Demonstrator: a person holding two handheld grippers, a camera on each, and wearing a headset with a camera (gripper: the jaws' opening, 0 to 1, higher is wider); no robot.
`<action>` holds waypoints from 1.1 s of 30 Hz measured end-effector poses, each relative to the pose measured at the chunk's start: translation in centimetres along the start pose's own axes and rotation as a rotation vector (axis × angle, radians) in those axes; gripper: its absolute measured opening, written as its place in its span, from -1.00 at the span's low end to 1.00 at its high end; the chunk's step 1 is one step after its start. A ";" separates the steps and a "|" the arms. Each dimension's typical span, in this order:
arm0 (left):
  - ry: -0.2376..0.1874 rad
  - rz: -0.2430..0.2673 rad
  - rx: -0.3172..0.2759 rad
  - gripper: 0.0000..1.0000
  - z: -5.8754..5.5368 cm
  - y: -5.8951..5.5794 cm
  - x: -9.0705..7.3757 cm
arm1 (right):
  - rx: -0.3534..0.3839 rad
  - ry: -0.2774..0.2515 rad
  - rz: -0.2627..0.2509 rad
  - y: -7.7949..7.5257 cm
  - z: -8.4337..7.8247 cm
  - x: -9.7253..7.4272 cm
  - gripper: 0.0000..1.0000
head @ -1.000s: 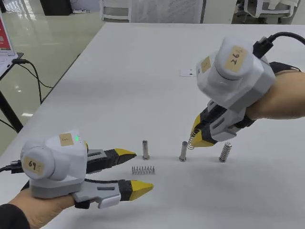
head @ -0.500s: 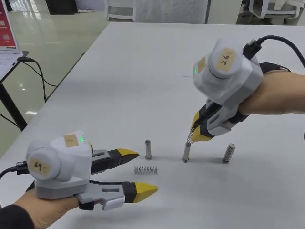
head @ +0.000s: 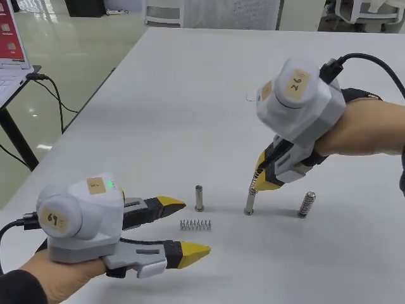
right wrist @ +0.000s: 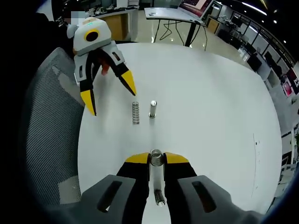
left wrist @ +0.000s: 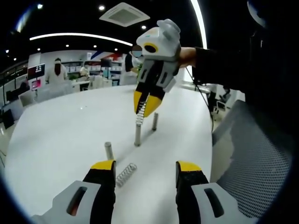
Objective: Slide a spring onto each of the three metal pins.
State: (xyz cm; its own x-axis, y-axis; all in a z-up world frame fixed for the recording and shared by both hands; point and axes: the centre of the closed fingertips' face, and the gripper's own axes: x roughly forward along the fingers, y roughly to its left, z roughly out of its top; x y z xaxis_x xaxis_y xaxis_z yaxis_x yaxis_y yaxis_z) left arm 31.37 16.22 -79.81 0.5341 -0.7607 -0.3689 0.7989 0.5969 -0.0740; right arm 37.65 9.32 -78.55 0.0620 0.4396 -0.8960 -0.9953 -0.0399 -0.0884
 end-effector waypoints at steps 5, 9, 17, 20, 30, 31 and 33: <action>0.002 0.001 0.000 -0.09 -0.1 0.1 0.0 | 0.001 0.007 0.004 0.0 -0.1 0.5 -0.84; 0.001 0.004 -0.002 -0.09 -0.1 0.2 -0.1 | 0.007 0.012 0.013 -0.1 -0.2 1.0 -0.84; 0.005 0.004 -0.003 -0.10 -0.3 0.2 -0.2 | 0.012 0.037 0.025 -0.2 -1.1 2.7 -0.84; 0.007 0.005 -0.002 -0.10 -0.3 0.2 -0.2 | 0.018 0.045 0.030 0.0 -1.3 3.1 -0.84; 0.011 0.006 0.000 -0.10 -0.4 0.2 -0.2 | 0.032 0.055 0.034 0.0 -2.1 4.8 -0.84; 0.011 0.006 0.001 -0.11 -0.4 0.2 -0.2 | 0.032 0.056 0.033 0.0 -2.2 5.0 -0.84; 0.013 0.006 0.002 -0.11 -0.4 0.2 -0.2 | 0.034 0.059 0.032 0.0 -2.3 5.2 -0.84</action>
State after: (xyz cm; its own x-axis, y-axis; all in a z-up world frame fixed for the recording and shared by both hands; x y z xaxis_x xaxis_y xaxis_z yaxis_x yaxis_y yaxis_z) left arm 31.33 16.57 -80.11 0.5352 -0.7539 -0.3810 0.7964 0.6007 -0.0700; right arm 38.18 9.52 -84.22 0.0335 0.3847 -0.9224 -0.9987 -0.0219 -0.0454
